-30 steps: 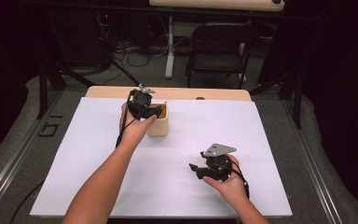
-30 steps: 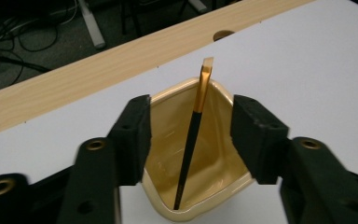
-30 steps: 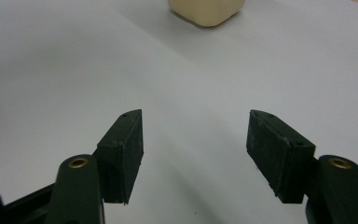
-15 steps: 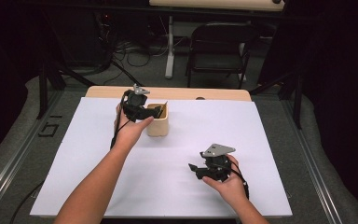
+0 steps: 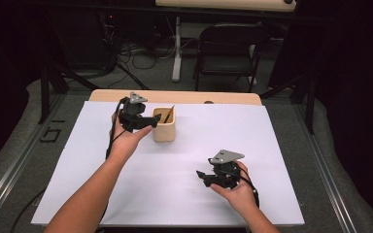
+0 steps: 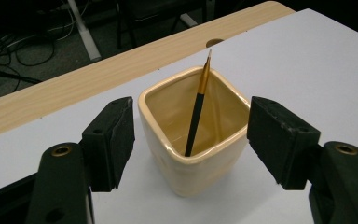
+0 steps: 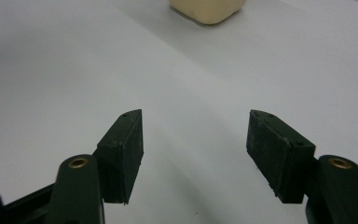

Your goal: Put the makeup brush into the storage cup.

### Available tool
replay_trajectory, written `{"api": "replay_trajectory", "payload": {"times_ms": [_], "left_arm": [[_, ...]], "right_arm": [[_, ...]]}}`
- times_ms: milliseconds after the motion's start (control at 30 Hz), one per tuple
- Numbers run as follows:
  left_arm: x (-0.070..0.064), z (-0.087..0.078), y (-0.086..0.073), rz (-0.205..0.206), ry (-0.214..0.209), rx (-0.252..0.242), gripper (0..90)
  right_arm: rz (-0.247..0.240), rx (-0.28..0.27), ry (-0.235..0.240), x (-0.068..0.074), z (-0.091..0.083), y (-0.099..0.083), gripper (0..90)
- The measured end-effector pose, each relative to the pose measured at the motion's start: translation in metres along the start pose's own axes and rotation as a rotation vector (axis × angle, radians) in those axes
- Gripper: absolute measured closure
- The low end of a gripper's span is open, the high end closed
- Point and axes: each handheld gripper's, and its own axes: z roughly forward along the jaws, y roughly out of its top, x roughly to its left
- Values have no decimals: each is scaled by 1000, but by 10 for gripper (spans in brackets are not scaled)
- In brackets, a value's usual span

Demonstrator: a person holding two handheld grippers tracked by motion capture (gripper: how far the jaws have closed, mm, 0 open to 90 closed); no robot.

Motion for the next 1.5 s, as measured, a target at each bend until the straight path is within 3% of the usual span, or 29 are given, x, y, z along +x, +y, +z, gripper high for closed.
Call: {"api": "replay_trajectory", "payload": {"times_ms": [900, 1500], "left_arm": [[-5, -37, -42, 51, -36, -2, 333], [-14, -56, -85, 55, -73, -9, 338]], "right_arm": [[-3, -1, -10, 0, -2, -1, 363], [3, -6, -17, -2, -4, -3, 362]]}}
